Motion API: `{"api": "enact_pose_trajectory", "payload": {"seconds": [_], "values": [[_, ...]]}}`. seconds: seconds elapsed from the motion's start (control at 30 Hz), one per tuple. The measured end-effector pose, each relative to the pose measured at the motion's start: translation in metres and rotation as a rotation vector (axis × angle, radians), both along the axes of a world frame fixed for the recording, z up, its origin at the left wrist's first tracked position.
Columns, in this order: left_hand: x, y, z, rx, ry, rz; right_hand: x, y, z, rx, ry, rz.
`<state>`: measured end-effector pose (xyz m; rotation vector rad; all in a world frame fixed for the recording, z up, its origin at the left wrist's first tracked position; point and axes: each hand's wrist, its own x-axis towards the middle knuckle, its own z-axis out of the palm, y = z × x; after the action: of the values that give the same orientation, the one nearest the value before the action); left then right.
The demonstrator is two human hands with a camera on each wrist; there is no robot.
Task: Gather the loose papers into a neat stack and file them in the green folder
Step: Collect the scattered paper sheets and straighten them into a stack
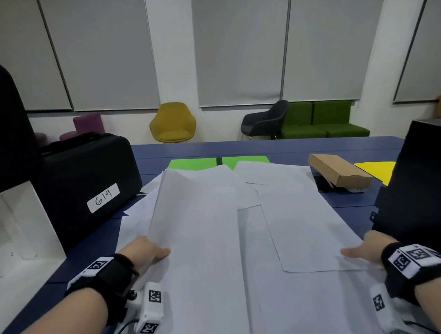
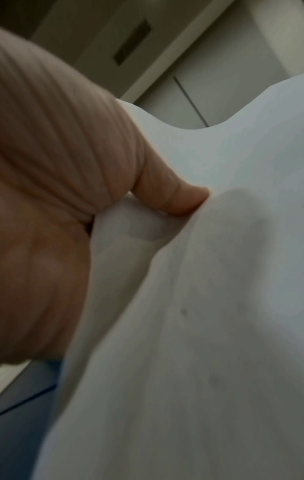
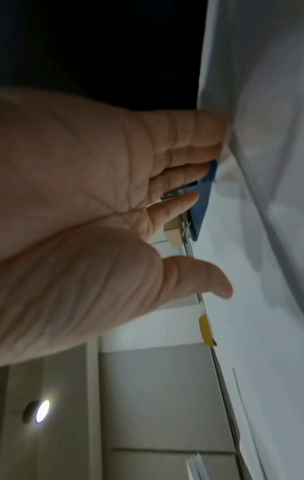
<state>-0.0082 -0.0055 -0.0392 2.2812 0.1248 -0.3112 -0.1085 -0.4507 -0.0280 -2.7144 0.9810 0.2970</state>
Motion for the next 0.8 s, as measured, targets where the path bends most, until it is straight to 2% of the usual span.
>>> {"api": "enact_pose_trajectory", "payload": {"seconds": [0.07,0.2,0.37,0.53,0.63,0.7,0.8], "values": [[-0.004,-0.002,0.002,0.111,-0.021,-0.006,0.004,0.004,-0.001,0.000,0.014,-0.008],[-0.002,-0.003,0.002,0.183,-0.031,-0.026,0.014,0.013,-0.003,-0.033,0.119,0.006],[0.003,-0.005,-0.005,0.224,-0.015,-0.007,0.025,0.021,0.002,0.057,0.202,0.090],[0.007,-0.002,-0.010,0.219,0.017,0.036,0.028,0.029,-0.005,0.018,0.084,0.122],[0.005,0.001,-0.010,0.127,0.046,0.081,0.028,0.027,-0.008,0.044,0.077,0.211],[0.007,0.006,-0.010,0.045,0.096,0.114,0.029,0.021,-0.011,0.136,0.046,0.215],[0.014,0.027,-0.015,-0.222,0.076,0.142,0.021,0.009,-0.006,0.284,-0.023,0.155]]}}
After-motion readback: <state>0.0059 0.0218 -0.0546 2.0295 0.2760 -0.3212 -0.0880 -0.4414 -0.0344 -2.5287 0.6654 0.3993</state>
